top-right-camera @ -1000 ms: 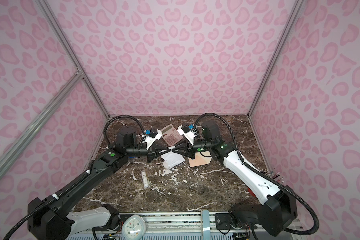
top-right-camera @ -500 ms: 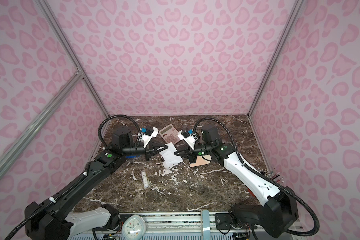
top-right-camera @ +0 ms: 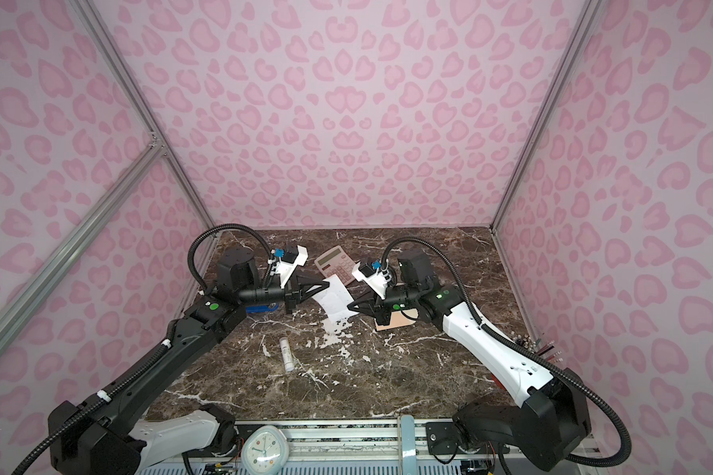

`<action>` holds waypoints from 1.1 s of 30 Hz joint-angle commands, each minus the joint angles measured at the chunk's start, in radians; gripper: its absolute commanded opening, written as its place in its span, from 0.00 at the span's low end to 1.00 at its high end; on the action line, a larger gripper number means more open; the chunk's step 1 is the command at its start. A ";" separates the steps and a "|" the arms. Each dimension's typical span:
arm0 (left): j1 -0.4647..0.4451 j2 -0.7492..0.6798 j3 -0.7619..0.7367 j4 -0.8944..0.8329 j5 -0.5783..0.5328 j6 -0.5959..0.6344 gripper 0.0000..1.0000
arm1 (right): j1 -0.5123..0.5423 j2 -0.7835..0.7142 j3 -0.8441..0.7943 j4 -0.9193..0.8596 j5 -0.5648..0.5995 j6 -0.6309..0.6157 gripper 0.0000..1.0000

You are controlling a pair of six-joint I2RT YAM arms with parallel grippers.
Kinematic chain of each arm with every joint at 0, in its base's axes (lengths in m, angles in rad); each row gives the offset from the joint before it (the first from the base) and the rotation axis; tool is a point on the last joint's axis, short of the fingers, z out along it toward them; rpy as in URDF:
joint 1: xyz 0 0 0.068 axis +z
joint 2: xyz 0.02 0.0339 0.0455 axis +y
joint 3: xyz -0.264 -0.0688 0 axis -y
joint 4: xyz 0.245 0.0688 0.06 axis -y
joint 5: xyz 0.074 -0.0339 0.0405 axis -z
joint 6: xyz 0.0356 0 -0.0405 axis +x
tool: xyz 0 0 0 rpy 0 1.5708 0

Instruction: Place the letter into the envelope and seal it

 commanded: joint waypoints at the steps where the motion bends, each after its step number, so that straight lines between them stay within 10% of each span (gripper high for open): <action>1: 0.004 -0.004 0.009 0.040 0.009 -0.006 0.04 | -0.002 0.006 -0.012 0.001 -0.002 -0.010 0.00; 18: 0.031 -0.019 -0.001 0.034 0.009 -0.015 0.04 | -0.021 0.007 -0.024 -0.011 -0.010 0.012 0.00; 26: 0.033 -0.012 -0.001 0.005 0.031 -0.008 0.04 | -0.025 0.004 0.001 0.055 -0.026 0.061 0.32; 33: 0.024 -0.008 0.011 -0.051 0.041 0.023 0.04 | -0.020 0.049 0.110 0.086 -0.061 0.080 0.39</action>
